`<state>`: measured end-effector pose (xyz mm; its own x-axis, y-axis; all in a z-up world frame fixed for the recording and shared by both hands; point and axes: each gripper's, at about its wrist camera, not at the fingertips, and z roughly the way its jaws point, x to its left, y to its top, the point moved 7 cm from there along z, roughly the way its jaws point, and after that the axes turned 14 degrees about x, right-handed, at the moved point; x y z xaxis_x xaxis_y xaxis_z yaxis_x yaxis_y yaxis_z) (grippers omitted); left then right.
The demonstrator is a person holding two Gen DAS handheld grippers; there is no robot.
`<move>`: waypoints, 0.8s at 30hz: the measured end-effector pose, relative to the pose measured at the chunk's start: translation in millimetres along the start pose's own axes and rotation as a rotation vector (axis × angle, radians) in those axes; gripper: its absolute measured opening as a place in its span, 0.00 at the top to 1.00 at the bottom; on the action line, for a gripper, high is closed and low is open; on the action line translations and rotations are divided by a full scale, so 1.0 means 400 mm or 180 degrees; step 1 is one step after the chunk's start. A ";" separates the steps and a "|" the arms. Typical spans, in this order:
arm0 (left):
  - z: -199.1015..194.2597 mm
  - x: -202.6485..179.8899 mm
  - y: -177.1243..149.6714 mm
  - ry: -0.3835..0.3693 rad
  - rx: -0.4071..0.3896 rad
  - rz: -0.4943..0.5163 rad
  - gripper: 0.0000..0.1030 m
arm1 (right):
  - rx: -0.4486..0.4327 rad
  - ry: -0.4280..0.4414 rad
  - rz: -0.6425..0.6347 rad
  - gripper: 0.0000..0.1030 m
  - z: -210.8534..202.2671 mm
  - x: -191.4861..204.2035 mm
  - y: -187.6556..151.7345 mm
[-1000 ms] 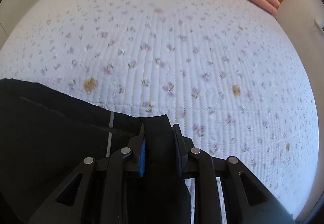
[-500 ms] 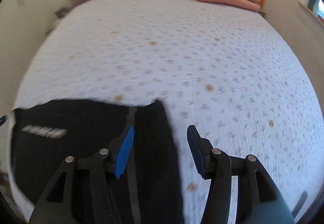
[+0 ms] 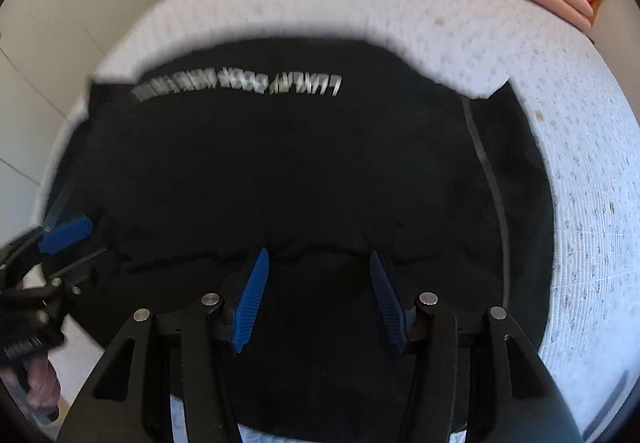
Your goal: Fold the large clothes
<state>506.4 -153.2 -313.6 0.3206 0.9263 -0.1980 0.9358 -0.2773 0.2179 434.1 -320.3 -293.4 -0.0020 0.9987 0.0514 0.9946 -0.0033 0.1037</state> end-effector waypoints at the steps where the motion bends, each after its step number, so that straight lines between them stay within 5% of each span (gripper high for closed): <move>1: 0.031 0.013 0.002 -0.0084 0.0081 -0.0070 0.32 | 0.0079 0.0006 0.0039 0.43 0.027 0.002 -0.001; 3: 0.055 0.036 0.011 -0.0243 0.0107 -0.0168 0.32 | 0.0068 -0.0011 0.0026 0.43 0.056 0.000 0.004; 10: 0.053 0.031 0.010 -0.0103 -0.0014 -0.0080 0.27 | -0.0024 -0.0022 0.0047 0.43 0.072 0.000 0.006; 14: -0.006 0.022 0.015 -0.0226 -0.0076 -0.0090 0.27 | -0.0015 0.0124 0.0071 0.43 0.033 -0.019 0.006; 18: -0.084 0.032 0.089 -0.0353 -0.0351 -0.0122 0.27 | -0.0328 0.0395 0.0268 0.43 -0.061 -0.059 0.060; 21: -0.062 0.052 0.162 -0.0134 -0.0344 -0.0218 0.27 | -0.0448 0.0264 0.0409 0.43 -0.063 -0.088 0.151; 24: 0.017 0.097 0.221 0.0111 -0.0150 -0.0379 0.26 | -0.0286 0.0222 0.0482 0.43 0.017 -0.113 0.214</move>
<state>602.6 -143.4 -308.3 0.2015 0.9605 -0.1920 0.9587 -0.1532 0.2397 519.8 -365.2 -293.6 0.1366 0.9805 0.1416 0.9708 -0.1609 0.1778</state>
